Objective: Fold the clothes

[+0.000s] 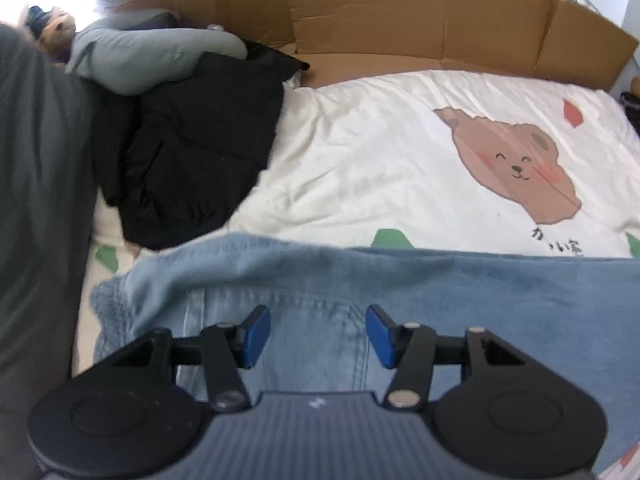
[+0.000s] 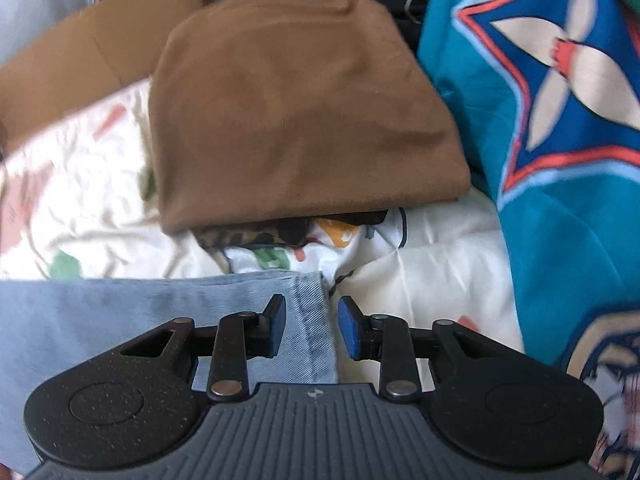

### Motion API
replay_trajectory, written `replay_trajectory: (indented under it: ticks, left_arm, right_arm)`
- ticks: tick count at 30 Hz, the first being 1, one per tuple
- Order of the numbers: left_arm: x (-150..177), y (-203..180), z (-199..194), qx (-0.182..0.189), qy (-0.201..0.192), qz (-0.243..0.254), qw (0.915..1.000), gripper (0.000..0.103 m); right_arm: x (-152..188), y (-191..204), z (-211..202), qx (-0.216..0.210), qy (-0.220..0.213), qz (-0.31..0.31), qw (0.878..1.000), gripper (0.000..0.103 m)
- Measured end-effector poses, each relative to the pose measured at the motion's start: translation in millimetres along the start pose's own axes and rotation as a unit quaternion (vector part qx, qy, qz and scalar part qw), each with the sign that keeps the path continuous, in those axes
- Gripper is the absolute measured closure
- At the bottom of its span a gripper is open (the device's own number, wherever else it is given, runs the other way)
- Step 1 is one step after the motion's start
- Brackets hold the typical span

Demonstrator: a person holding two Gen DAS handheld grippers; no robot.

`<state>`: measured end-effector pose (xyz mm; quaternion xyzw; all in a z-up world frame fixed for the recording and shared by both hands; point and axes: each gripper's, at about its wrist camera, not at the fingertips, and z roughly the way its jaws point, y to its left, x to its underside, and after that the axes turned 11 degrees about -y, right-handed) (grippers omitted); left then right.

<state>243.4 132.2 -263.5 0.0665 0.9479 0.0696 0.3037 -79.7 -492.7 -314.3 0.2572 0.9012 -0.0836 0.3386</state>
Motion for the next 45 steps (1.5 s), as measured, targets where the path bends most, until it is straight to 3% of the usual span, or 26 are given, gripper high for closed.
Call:
replay_trajectory:
  ticks: [6,10,19,24,30,34,36,38,40,45]
  left_arm:
    - [-16,-14,35,0.015,0.011,0.064,0.9978,0.046]
    - [-18,-23,53,0.024,0.012,0.110,0.9935,0.039]
    - [-14,-24,83,0.070,0.035,0.195,0.9778,0.036]
    - [-16,-32,82,0.095,0.033,0.246,0.9641,0.036]
    - [-8,-59,85,0.124,0.037,0.321,0.9382,0.039]
    - [-8,-68,92,0.130,0.042,0.336,0.9319,0.065]
    - [-8,-69,94,0.135,0.046,0.337,0.9307,0.071]
    - [-6,-69,96,0.138,0.049,0.341,0.9286,0.090]
    - [-5,-67,96,0.136,0.045,0.348,0.9265,0.092]
    - [-2,-65,92,0.133,0.030,0.349,0.9271,0.095]
  right_arm:
    - [-4,6,29,-0.006,0.015,-0.039,0.999,0.067]
    - [-2,9,39,-0.014,0.018,-0.063,0.998,0.067]
    - [0,17,44,-0.037,0.012,-0.112,0.993,0.066]
    - [-5,15,50,-0.041,0.018,-0.121,0.992,0.066]
    - [-2,14,49,-0.046,0.026,-0.140,0.989,0.066]
    - [0,9,47,-0.048,0.026,-0.139,0.989,0.066]
    - [1,10,46,-0.049,0.023,-0.147,0.988,0.067]
    - [3,13,45,-0.049,0.020,-0.157,0.986,0.068]
    - [5,14,44,-0.051,0.017,-0.162,0.985,0.077]
    - [2,15,36,-0.049,0.008,-0.159,0.986,0.084]
